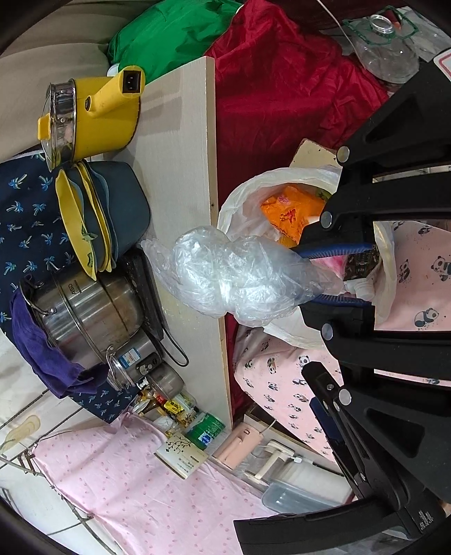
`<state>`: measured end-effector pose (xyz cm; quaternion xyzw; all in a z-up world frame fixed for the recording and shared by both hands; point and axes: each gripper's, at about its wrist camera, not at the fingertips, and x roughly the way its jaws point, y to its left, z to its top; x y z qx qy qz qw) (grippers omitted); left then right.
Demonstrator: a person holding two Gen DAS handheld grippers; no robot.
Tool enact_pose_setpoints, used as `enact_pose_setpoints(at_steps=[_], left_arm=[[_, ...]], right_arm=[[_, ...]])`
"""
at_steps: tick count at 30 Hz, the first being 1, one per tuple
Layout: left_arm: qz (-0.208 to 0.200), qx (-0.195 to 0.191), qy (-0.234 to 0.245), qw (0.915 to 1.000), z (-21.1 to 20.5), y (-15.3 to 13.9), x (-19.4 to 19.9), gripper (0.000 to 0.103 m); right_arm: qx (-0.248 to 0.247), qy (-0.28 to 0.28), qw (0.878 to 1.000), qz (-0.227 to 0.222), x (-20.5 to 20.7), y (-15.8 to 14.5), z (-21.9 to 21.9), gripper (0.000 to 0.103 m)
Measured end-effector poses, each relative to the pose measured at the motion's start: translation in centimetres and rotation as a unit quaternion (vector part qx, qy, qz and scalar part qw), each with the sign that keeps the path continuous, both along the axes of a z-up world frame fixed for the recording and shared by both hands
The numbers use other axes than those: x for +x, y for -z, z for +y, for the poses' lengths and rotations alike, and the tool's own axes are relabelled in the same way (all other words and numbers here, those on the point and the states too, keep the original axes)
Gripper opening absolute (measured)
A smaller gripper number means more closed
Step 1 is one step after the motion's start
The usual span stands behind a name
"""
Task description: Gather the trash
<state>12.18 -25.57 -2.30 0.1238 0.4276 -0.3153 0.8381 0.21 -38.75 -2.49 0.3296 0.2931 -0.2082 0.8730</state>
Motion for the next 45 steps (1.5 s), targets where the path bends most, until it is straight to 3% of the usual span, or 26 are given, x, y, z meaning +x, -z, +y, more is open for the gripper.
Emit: enact_pose_setpoints(at_steps=[10,13,15,17,30,45], left_arm=[[-0.015,-0.004,-0.037,0.9992,1.7,-0.3,1.3,0.072],[-0.015,-0.004,-0.046,0.9988,2.2,-0.3,1.8,0.074],[-0.017,-0.004,-0.053,0.9984,2.5,-0.3,2.0,0.076],[-0.017,-0.005,-0.058,0.9982,2.9,-0.3,2.2,0.078],[-0.020,-0.013,-0.070,0.9973,4.0,-0.9,1.9,0.082],[-0.038,-0.016,-0.079,0.9960,5.7,-2.2,0.4,0.089]], right_arm=[[-0.011,-0.025,1.000,0.002,2.4,-0.3,1.2,0.023],[-0.013,-0.029,0.999,0.001,3.1,-0.4,1.4,0.031],[-0.016,-0.029,0.999,-0.001,3.4,-0.6,1.6,0.046],[-0.021,-0.028,0.999,-0.004,3.6,-0.9,1.6,0.053],[-0.031,-0.030,0.999,0.000,3.3,-1.7,2.3,0.054],[-0.059,-0.029,0.998,0.006,1.5,-3.3,3.7,0.066]])
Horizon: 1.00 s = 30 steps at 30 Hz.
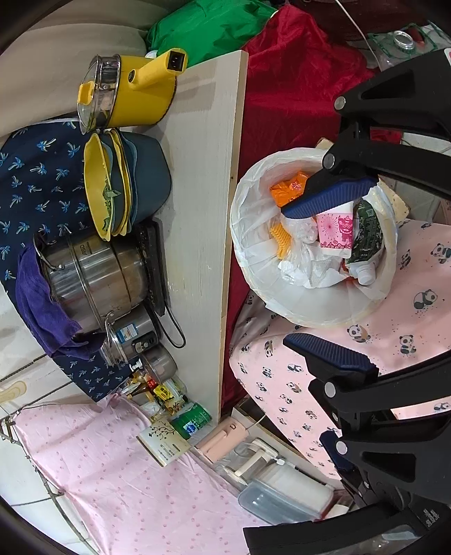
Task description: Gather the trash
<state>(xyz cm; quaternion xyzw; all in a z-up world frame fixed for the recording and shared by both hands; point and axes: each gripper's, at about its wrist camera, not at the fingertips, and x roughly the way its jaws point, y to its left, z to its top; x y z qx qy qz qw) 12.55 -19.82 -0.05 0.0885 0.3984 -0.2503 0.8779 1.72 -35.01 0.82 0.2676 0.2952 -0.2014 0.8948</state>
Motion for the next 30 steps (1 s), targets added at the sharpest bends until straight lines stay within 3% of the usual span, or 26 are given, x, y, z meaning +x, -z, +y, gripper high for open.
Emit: enact_pose_setpoints(at_steps=[7,18,30], left_arm=[[-0.003,0.005,-0.008,1.0000,1.7,0.0,-0.4,0.089],[-0.013,0.018,-0.029,0.9993,4.6,0.5,-0.9,0.090],[-0.012,0.030,-0.041,0.9986,6.1,1.2,-1.8,0.091]], right_arm=[[-0.027,0.004,0.999,0.021,-0.8,-0.5,1.0,0.068],[-0.095,-0.013,0.993,0.067,-0.9,-0.6,3.7,0.082],[-0.105,-0.022,0.990,0.092,-1.3,0.1,5.0,0.084]])
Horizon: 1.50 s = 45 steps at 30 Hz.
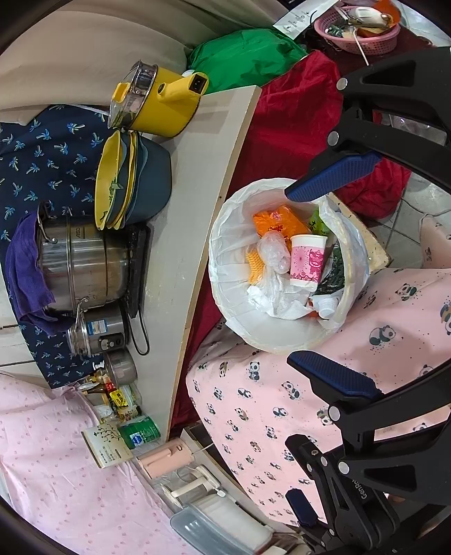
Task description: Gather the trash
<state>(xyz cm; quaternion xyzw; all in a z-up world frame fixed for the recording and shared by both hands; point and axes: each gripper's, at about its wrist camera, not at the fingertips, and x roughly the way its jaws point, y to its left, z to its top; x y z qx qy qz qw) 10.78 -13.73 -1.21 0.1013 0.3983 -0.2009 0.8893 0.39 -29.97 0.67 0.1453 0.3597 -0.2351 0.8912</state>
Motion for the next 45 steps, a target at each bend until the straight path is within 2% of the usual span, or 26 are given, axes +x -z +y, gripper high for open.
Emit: enact_pose_setpoints(at_steps=[25,45], left_arm=[[0.029,0.033,-0.010,0.9990,2.1,1.6,-2.6,0.091],[0.032,0.037,0.003,0.9988,1.8,1.9,-4.1,0.091]], right_arm=[[-0.008,-0.019,0.997,0.073,-1.6,2.0,2.4,0.086],[-0.014,-0.008,0.997,0.071,-2.5,2.3,2.4,0.086]])
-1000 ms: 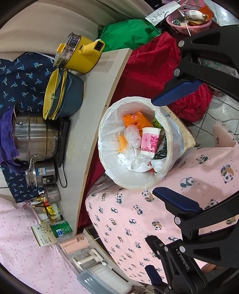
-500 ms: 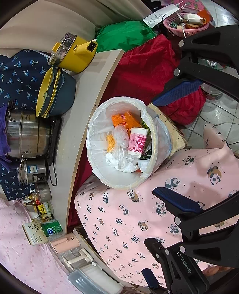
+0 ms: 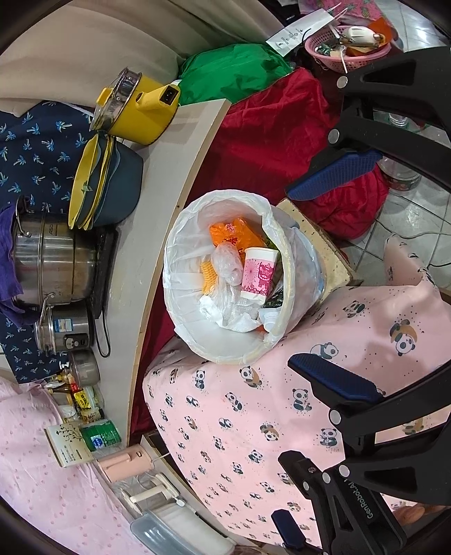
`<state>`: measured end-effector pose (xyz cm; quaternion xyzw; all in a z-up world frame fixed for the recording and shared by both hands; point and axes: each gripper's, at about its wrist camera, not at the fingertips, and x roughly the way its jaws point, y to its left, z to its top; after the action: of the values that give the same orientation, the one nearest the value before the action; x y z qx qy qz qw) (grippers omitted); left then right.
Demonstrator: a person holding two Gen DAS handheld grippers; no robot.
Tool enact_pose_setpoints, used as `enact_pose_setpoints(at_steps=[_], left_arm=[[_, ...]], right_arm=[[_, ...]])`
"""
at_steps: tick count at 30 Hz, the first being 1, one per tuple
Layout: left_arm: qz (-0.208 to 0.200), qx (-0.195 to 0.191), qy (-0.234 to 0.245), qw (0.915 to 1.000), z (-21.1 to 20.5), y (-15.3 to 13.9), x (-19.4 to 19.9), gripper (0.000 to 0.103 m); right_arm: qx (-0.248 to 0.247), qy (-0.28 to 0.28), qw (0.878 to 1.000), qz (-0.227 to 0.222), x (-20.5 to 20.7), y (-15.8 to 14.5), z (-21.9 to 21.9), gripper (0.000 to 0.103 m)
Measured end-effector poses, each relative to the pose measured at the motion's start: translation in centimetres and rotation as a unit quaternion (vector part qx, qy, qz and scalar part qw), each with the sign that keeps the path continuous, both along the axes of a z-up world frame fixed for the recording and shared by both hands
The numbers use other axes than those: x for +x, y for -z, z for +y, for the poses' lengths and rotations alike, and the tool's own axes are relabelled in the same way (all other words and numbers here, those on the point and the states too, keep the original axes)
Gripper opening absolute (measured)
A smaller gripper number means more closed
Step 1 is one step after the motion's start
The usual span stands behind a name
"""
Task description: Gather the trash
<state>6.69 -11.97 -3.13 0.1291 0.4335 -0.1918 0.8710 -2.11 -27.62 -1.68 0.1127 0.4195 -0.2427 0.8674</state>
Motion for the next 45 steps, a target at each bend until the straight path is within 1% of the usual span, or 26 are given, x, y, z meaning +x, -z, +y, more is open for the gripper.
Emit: enact_pose_setpoints(at_steps=[8,28,41,45], left_arm=[[0.000,0.007,0.001,1.0000,-0.2,0.4,-0.1,0.091],[0.009,0.008,0.003,0.9999,-0.2,1.1,0.0,0.091],[0.007,0.006,-0.009,0.9999,0.0,1.0,0.1,0.091],[0.005,-0.001,-0.016,0.9999,0.2,0.8,0.2,0.091]], right_arm=[[0.000,0.003,1.000,0.001,0.0,0.3,-0.3,0.086],[0.005,0.000,1.000,0.007,0.7,1.0,0.0,0.086],[0.004,-0.003,1.000,0.005,1.0,1.1,0.4,0.086],[0.004,-0.003,1.000,0.002,1.1,0.9,0.4,0.086]])
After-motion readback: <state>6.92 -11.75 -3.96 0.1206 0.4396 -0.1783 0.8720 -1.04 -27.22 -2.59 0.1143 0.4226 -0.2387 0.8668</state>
